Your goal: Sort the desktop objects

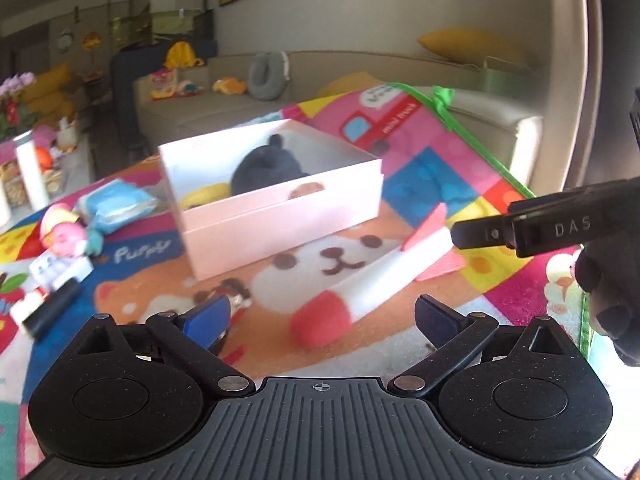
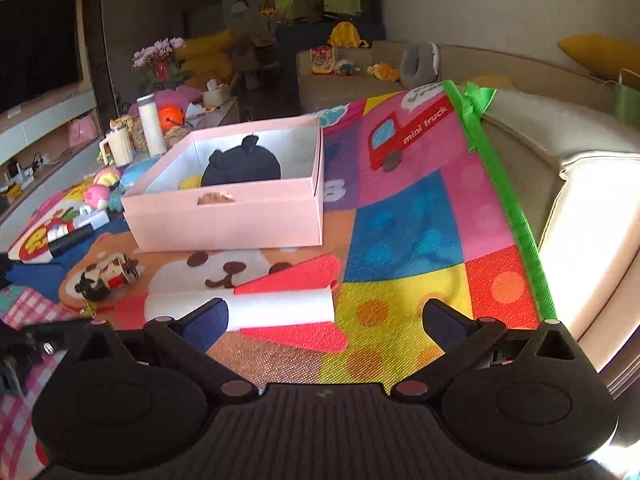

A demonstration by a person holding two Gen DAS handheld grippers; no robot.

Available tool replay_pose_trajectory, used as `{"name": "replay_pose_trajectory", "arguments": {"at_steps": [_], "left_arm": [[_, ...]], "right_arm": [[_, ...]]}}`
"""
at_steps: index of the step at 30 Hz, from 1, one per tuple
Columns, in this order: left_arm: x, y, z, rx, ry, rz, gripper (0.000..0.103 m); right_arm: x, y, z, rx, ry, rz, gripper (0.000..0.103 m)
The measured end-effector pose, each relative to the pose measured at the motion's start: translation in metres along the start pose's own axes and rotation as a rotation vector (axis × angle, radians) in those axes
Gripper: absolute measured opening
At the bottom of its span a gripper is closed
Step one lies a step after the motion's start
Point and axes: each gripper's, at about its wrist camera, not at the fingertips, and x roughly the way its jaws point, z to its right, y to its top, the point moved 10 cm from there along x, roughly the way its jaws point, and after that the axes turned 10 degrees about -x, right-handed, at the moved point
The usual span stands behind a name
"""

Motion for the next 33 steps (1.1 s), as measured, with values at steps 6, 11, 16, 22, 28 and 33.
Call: {"name": "replay_pose_trajectory", "arguments": {"at_steps": [6,11,16,22,28,33], "left_arm": [[0.014,-0.017,0.033,0.005,-0.118,-0.066,0.102],[-0.009,-0.034,0.055,-0.031,-0.274,-0.124,0.102],[-0.02,-0.036,0.049,-0.021,-0.226,-0.106,0.103],[-0.027,-0.019,-0.017,-0.092,0.02,-0.005,0.103],[-0.023,-0.019,-0.079,-0.184,0.262,0.02,0.103],[-0.035,-0.007,-0.082,-0.248,0.221,0.09,0.103]], "right_arm": [[0.011,-0.018,-0.002,0.235,0.242,-0.125,0.103],[0.037,-0.013,-0.007,0.342,0.321,-0.172,0.103],[0.056,0.01,-0.035,0.308,0.38,-0.124,0.103],[0.044,0.028,-0.034,0.159,0.2,-0.013,0.103],[0.021,0.012,-0.047,0.011,0.134,0.002,0.1],[0.02,0.009,-0.064,-0.038,0.092,-0.003,0.079]]}}
